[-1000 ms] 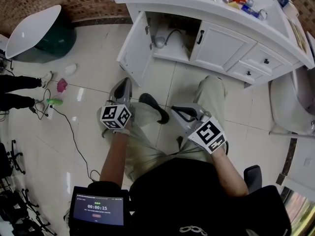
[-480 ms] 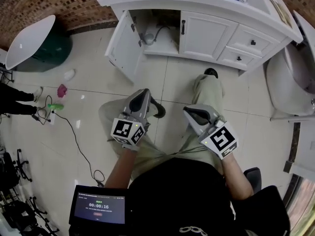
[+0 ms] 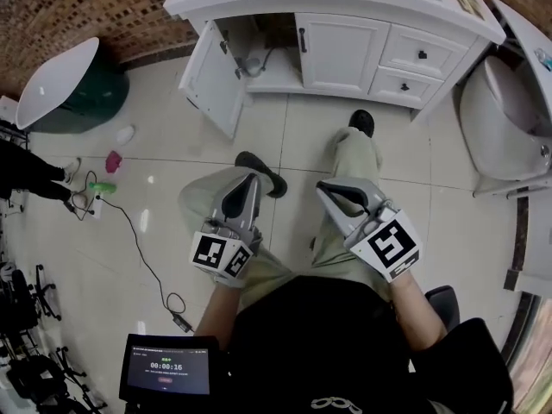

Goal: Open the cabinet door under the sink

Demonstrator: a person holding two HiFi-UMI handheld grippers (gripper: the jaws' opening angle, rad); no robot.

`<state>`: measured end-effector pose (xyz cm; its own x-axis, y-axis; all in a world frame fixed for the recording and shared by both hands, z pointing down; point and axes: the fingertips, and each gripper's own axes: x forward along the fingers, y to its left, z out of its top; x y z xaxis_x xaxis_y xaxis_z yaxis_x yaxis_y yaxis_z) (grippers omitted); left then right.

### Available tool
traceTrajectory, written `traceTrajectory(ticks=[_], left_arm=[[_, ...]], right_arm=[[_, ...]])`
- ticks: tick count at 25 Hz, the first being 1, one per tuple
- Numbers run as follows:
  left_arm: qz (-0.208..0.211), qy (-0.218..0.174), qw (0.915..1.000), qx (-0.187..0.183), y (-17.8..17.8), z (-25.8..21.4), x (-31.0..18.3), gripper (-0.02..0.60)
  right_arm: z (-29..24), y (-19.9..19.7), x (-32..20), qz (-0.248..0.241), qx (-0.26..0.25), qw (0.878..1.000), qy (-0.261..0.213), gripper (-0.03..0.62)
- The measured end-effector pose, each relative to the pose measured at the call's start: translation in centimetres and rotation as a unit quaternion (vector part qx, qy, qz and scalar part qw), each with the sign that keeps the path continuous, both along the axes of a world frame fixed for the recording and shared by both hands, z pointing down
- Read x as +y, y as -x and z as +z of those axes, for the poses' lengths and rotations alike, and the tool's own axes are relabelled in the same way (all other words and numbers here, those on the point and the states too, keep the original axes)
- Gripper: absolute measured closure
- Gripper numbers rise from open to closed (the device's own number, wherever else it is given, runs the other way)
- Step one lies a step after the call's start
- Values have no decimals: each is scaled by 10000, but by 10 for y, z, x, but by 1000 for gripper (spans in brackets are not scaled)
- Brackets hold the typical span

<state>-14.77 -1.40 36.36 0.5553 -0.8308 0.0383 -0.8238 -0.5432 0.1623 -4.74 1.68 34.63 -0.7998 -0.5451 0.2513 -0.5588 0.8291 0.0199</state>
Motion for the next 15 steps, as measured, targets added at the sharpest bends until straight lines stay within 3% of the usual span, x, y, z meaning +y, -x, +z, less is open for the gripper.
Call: traceTrajectory(ticks=[6,10,15], left_arm=[[-126,105,9999,16,-9,5,65,566],[-212,187,9996,45,-24,10,99,566],[228,-62,9993,-280,-68,-5,128,566]], right_arm=[[3,10,59,-505,286,9983,-19,603],[7,-5,101,-916,462,9946,-137,603],[16,-25,133,-1102,352,9932,-145,603]])
